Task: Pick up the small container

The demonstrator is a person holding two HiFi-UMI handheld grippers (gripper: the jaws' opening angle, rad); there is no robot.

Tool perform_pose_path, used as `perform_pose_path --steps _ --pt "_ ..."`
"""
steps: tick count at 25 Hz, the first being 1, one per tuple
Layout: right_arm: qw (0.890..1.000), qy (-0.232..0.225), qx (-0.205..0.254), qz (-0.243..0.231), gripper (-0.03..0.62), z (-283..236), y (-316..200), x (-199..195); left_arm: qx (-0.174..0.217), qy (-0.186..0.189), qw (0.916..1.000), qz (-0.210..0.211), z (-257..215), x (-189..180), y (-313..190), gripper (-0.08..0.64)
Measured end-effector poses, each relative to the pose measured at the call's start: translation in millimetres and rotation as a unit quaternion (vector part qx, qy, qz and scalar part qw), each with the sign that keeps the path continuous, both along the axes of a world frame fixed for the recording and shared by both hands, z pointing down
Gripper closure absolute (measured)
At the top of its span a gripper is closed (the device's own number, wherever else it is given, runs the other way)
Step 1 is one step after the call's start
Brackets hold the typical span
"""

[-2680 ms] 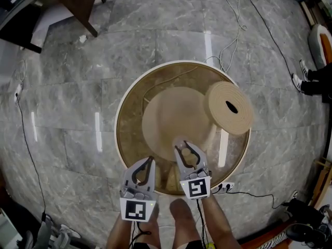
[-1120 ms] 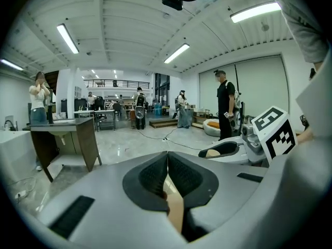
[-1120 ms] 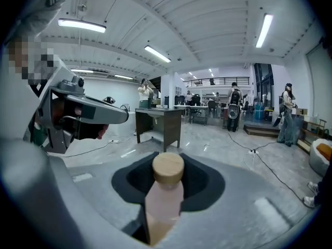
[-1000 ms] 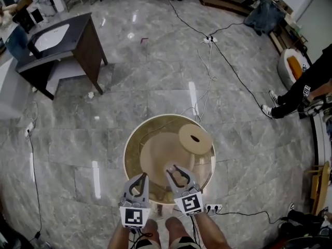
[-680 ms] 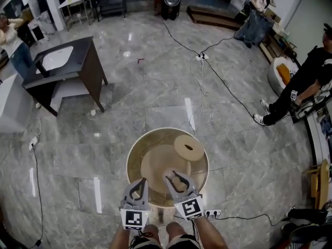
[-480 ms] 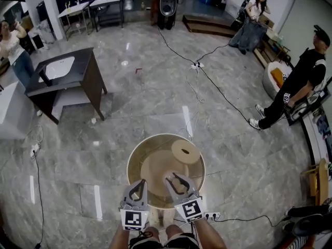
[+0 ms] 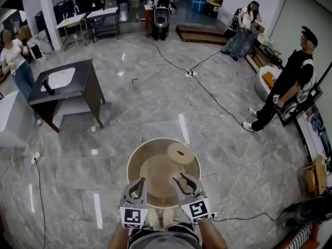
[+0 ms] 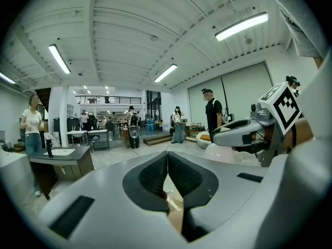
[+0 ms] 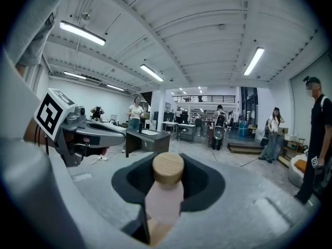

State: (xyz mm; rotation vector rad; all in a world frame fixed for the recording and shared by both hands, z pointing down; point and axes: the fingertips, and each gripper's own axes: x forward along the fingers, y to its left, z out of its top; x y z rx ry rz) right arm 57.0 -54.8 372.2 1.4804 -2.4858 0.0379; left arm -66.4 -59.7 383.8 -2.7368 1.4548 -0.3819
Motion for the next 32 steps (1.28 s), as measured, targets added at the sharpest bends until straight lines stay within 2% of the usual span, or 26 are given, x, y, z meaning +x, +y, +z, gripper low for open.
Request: perform_pose_path --steps 7,17,27,30,32 --pt "1.0 0.003 0.014 0.026 0.471 -4 29 23 0.006 0.0 1.0 0.002 -7 0 23 0.541" --pt "0.999 -0.002 0.007 0.042 0.471 -4 60 40 0.006 0.001 1.0 -0.005 -12 -6 42 0.541" --pt "0.999 -0.002 0.001 0.038 0.471 -6 69 42 0.007 0.0 1.0 -0.005 -16 0 53 0.541" --pt "0.999 -0.003 0.004 0.037 0.471 -9 70 45 -0.007 0.02 0.9996 -0.017 -25 4 55 0.541" --pt "0.999 -0.004 -0.001 0.038 0.471 -10 72 48 0.0 0.012 0.9998 -0.014 -25 6 56 0.541"
